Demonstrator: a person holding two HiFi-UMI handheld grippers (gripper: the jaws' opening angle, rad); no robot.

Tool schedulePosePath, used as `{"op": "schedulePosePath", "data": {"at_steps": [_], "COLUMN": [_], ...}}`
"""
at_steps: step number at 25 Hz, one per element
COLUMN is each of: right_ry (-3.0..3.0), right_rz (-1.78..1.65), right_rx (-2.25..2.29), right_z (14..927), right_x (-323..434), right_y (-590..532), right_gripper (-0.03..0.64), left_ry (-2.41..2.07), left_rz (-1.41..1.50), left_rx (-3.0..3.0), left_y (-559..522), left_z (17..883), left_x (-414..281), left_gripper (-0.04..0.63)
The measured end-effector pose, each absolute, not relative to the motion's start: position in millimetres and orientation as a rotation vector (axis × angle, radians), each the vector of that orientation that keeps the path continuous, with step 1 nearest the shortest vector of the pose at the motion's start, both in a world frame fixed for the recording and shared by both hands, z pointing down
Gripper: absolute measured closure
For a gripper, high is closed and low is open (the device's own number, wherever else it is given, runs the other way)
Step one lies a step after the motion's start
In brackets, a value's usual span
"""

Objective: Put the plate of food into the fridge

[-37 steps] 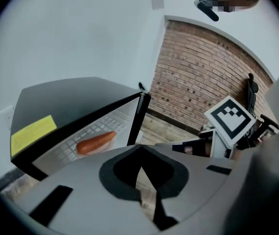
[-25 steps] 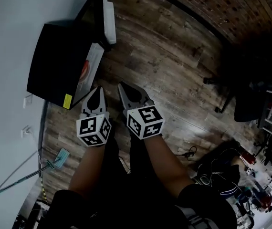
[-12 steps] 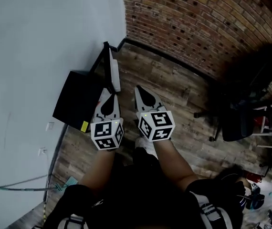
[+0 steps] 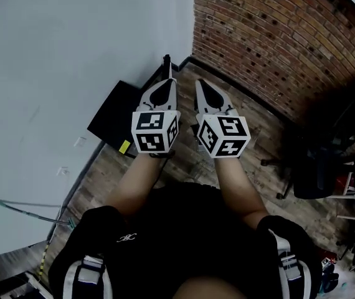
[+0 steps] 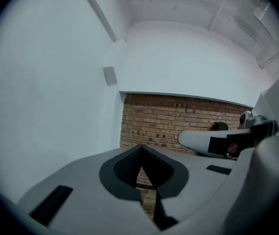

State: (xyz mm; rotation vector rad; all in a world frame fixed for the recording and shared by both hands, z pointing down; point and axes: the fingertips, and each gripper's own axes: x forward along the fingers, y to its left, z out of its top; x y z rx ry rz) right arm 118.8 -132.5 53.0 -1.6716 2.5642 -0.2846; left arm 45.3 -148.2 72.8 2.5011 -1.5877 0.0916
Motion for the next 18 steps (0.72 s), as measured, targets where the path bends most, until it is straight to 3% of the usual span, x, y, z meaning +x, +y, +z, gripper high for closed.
{"op": "schedulePosePath", "data": {"at_steps": [18], "right_ry": [2.649], "right_rz": [-0.32], "right_rx": [-1.602], "right_z": [79], "right_x": [127], "right_y": [-147], "right_gripper": [0.603], "left_ry": [-1.602], "left_rz": [0.198], "left_rx": [2.455], "left_y": [-144], "left_z": [104], "left_x": [63], "left_gripper": [0.597]}}
